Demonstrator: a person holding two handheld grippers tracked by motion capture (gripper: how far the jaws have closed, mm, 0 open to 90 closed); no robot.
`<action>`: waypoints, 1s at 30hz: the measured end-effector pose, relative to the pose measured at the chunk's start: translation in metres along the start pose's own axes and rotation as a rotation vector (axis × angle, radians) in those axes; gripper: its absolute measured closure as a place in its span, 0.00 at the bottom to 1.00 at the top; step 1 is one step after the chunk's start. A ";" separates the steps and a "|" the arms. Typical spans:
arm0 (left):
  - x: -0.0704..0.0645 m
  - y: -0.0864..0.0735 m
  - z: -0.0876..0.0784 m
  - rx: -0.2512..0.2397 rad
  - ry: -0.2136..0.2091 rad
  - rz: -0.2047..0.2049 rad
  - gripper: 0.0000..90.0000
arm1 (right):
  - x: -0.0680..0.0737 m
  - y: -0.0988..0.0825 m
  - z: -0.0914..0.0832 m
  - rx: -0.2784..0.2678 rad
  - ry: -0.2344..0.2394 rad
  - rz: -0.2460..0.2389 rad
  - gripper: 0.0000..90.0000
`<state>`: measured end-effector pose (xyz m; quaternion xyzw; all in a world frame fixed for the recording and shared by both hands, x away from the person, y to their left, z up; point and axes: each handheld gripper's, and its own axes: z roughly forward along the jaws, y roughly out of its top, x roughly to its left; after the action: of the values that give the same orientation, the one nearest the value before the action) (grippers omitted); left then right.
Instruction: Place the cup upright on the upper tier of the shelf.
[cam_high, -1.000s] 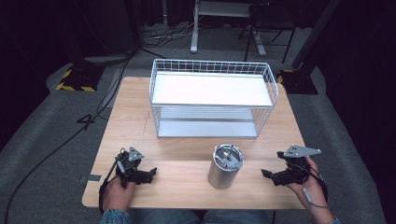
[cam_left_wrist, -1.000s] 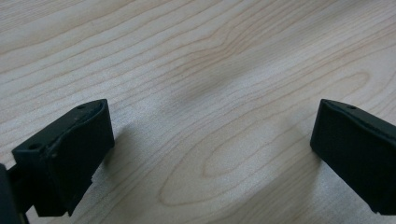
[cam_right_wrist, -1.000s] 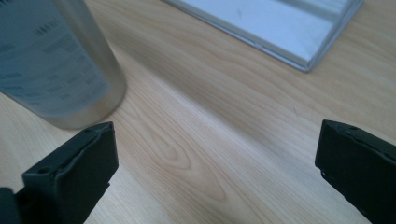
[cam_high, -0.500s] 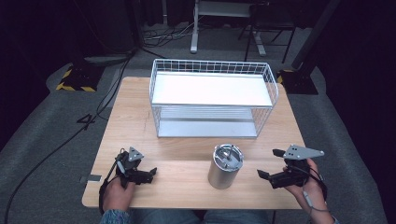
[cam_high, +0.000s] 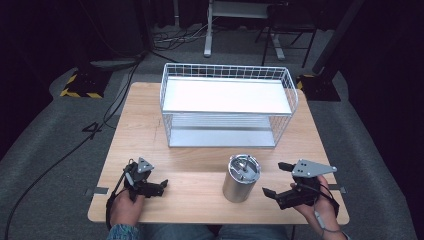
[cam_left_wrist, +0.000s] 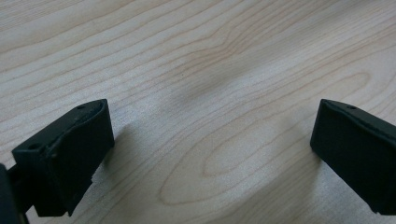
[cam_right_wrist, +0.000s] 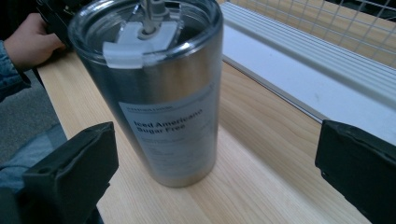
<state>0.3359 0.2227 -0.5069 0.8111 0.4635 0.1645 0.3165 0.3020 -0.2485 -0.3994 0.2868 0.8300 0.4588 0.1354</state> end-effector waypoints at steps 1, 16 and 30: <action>0.000 0.000 0.000 0.002 -0.002 0.001 0.00 | 0.002 0.001 0.002 -0.003 0.000 -0.003 0.00; 0.000 0.000 0.000 0.002 -0.002 0.000 0.00 | 0.026 0.011 0.033 -0.025 0.054 -0.037 0.00; 0.000 0.000 0.000 0.001 -0.001 0.000 0.00 | 0.026 0.013 0.069 -0.056 0.060 -0.028 0.00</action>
<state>0.3359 0.2227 -0.5067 0.8114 0.4634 0.1637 0.3163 0.3198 -0.1806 -0.4247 0.2572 0.8247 0.4881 0.1247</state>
